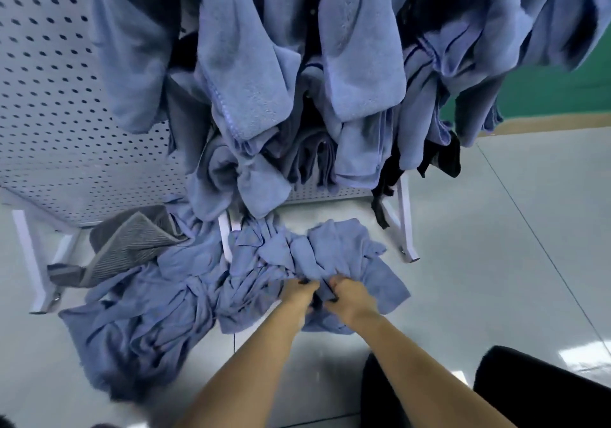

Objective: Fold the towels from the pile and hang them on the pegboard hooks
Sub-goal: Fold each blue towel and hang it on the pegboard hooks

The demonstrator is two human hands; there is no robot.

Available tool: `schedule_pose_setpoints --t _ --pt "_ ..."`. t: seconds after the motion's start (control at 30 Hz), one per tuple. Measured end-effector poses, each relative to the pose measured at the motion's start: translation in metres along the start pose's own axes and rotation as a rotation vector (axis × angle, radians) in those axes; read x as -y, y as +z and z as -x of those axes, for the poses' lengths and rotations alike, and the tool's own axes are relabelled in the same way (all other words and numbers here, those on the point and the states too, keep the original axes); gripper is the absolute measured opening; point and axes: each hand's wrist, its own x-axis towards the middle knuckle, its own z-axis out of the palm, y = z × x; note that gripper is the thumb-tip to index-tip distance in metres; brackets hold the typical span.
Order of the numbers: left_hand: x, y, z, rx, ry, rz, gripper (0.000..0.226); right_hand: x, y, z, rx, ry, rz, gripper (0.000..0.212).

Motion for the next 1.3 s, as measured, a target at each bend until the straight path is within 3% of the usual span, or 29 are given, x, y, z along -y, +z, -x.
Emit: schedule_pose_setpoints --t 0.07,0.2,0.37,0.57,0.77,0.83,0.93,0.97,1.03,1.1,1.2,1.3 --pt "0.003 0.008 -0.015 0.017 -0.077 0.142 0.009 -0.004 0.007 -0.009 -0.016 0.008 -0.037 0.012" --pt "-0.009 0.011 -0.010 -0.054 -0.049 0.216 0.011 -0.001 0.008 -0.013 -0.040 0.052 -0.129 0.020" --pt "-0.046 -0.012 0.048 0.009 0.156 0.203 0.021 0.020 -0.029 0.001 -0.104 -0.116 -0.383 0.008" --pt "-0.102 -0.056 0.152 0.130 0.422 0.101 0.021 0.082 -0.136 0.072 -0.194 -0.320 -0.622 0.018" --pt "-0.134 -0.084 0.242 0.011 0.694 -0.031 0.041 0.138 -0.220 0.152 -0.215 -0.520 -0.704 0.023" --pt "-0.143 -0.092 0.273 -0.067 0.822 -0.031 0.058 0.158 -0.238 0.180 -0.197 -0.580 -0.723 0.024" --pt "-0.157 -0.107 0.311 -0.049 1.040 -0.127 0.085 0.186 -0.254 0.211 -0.126 -0.626 -0.688 0.028" --pt "-0.161 -0.113 0.321 -0.029 1.107 -0.196 0.081 0.194 -0.256 0.217 -0.107 -0.643 -0.669 0.029" --pt "-0.168 -0.124 0.338 -0.012 1.170 -0.322 0.051 0.206 -0.257 0.225 -0.101 -0.681 -0.666 0.028" --pt "-0.171 -0.137 0.348 0.032 1.113 -0.347 0.026 0.211 -0.252 0.229 -0.136 -0.706 -0.700 0.028" --pt "-0.168 -0.152 0.353 0.144 0.995 -0.282 0.024 0.208 -0.240 0.228 -0.109 -0.691 -0.691 0.035" --pt "-0.166 -0.155 0.354 0.244 0.918 -0.101 0.023 0.207 -0.223 0.222 0.087 -0.646 -0.594 0.047"
